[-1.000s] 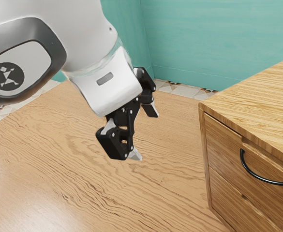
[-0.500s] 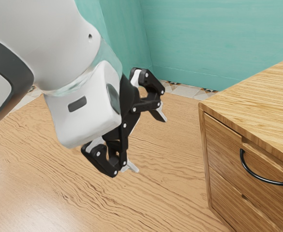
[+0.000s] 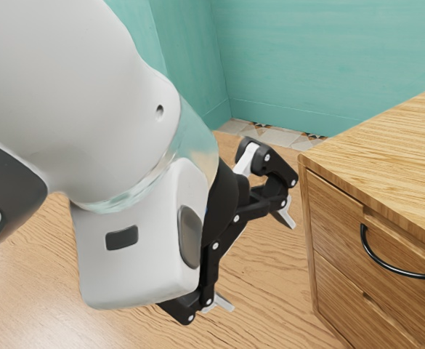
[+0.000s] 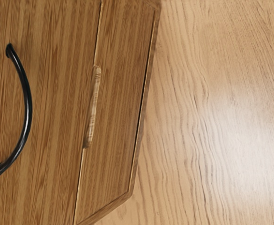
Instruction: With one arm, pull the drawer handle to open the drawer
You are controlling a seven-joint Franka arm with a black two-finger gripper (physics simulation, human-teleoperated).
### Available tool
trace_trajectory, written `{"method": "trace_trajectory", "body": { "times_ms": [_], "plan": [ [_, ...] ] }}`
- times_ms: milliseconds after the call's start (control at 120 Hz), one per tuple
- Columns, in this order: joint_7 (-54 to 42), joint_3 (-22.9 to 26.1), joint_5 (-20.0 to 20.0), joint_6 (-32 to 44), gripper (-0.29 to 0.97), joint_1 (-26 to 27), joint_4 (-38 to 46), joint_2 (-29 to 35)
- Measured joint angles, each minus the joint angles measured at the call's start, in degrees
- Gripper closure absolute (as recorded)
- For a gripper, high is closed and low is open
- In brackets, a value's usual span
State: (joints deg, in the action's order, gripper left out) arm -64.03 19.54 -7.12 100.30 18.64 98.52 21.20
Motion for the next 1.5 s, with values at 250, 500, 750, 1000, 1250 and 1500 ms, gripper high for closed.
{"method": "trace_trajectory", "body": {
  "times_ms": [250,500,750,1000,1250,1500],
  "plan": [
    [-0.87,2.44,-0.01,1.46,0.0,0.03,-1.08,-3.02],
    [-1.39,4.75,-0.07,3.1,0.0,0.1,-1.87,-5.08],
    [-1.67,5.31,-0.02,4.87,0.0,0.27,-3.0,-8.19],
    [-1.81,5.33,-0.03,6.02,0.0,0.19,-2.72,-9.23],
    [-1.89,5.27,-0.08,6.8,0.0,0.05,-2.27,-9.49],
    [-1.92,4.05,-0.09,10.56,0.0,-0.14,-1.05,-9.77]
  ]
}}
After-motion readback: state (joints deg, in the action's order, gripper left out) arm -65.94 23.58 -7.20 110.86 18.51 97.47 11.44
